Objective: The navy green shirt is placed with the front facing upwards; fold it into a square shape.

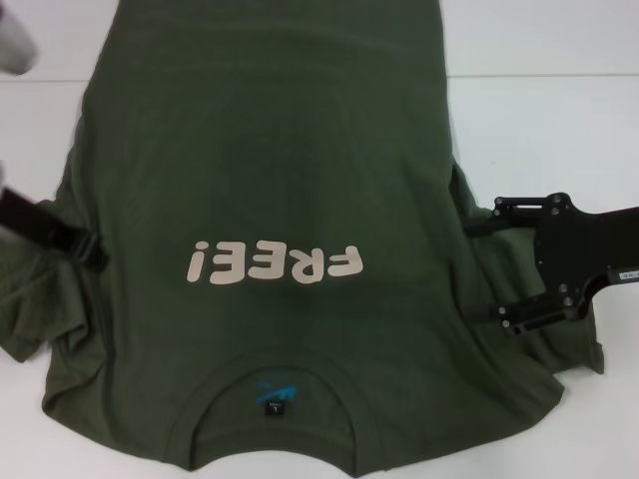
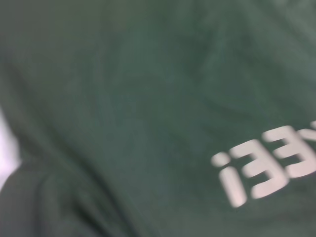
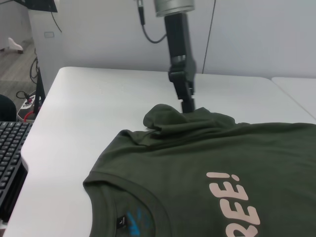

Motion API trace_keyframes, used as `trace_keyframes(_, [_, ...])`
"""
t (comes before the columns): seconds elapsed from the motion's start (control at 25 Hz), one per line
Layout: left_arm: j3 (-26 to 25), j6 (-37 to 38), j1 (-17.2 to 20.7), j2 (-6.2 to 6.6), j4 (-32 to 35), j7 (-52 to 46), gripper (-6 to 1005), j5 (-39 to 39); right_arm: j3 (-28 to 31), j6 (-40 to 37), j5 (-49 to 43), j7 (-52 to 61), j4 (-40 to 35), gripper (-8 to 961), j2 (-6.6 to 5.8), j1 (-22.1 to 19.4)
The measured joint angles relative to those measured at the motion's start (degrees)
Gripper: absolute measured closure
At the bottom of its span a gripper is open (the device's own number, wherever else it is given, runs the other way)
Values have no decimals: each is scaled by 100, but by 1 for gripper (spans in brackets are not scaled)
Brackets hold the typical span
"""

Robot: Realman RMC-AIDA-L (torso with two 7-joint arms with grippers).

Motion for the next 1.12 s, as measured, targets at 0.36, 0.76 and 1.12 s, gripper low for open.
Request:
trace_keyframes(0.36, [-785, -10, 776, 69, 491, -622, 869, 28, -22, 2, 30, -50, -8, 8, -36, 40])
trace_keyframes(0.76, [-1411, 177, 994, 211, 121, -1188, 464, 36, -54, 3, 4, -72, -22, 9, -61, 160])
trace_keyframes(1.12, [-1284, -180, 1012, 165, -259, -1300, 147, 41, -70, 29, 0, -161, -26, 8, -61, 185])
